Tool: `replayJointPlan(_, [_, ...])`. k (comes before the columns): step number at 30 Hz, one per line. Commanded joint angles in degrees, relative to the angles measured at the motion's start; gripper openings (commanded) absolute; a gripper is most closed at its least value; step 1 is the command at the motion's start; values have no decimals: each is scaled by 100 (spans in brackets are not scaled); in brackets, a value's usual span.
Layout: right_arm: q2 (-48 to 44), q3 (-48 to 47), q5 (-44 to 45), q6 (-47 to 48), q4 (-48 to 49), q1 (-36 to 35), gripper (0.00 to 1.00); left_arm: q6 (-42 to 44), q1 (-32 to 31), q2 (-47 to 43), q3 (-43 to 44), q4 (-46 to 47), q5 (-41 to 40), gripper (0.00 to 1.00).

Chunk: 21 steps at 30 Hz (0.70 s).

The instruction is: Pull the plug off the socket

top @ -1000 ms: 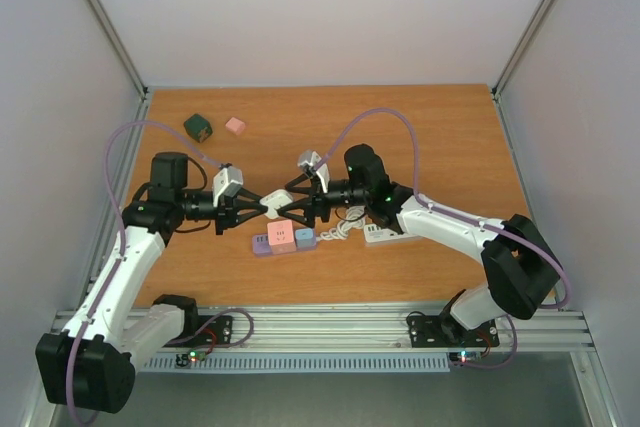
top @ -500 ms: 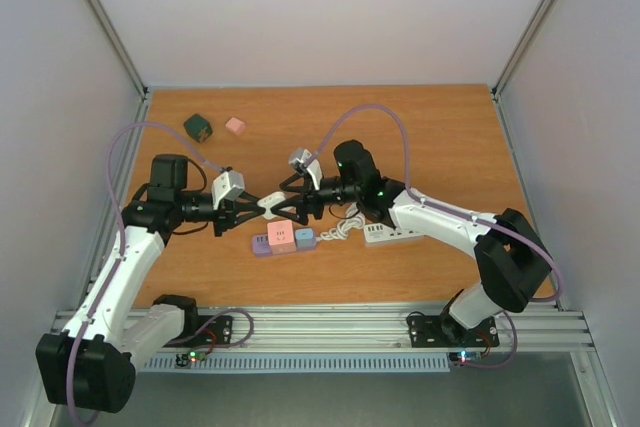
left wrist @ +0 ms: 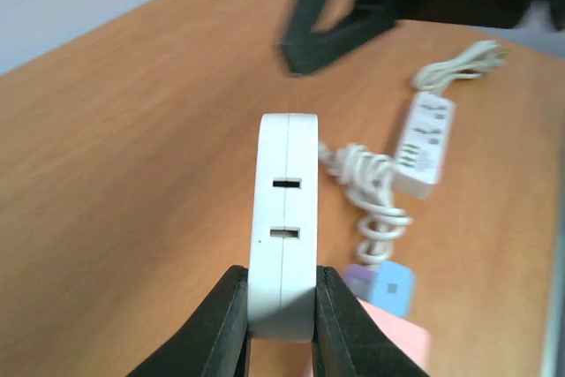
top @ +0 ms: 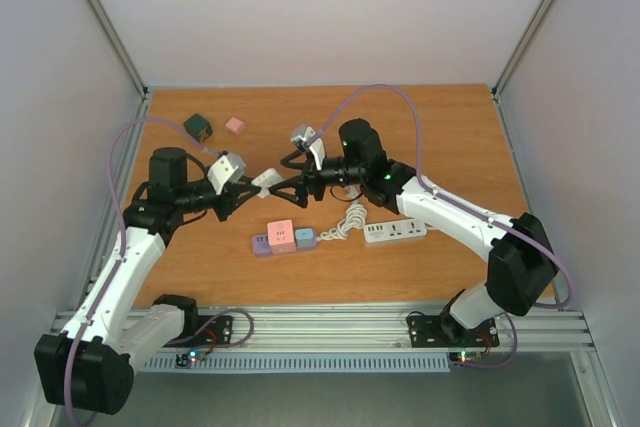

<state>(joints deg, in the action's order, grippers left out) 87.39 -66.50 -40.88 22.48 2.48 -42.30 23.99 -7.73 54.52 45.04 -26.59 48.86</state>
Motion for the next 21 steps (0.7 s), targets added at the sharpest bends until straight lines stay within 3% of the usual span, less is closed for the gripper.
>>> replayJointPlan(1, [-258,-138,-22,270,-766,156,97,-169,33,227,163,982,-1545,1])
replayJointPlan(10, [-461,159,349,600,-1324,527,99,683,34,1589,457,1769,-3882,1])
replayJointPlan(21, [-356,353,526,666,-1277,575,99,1344,43,3402,1057,2557,-5281,1])
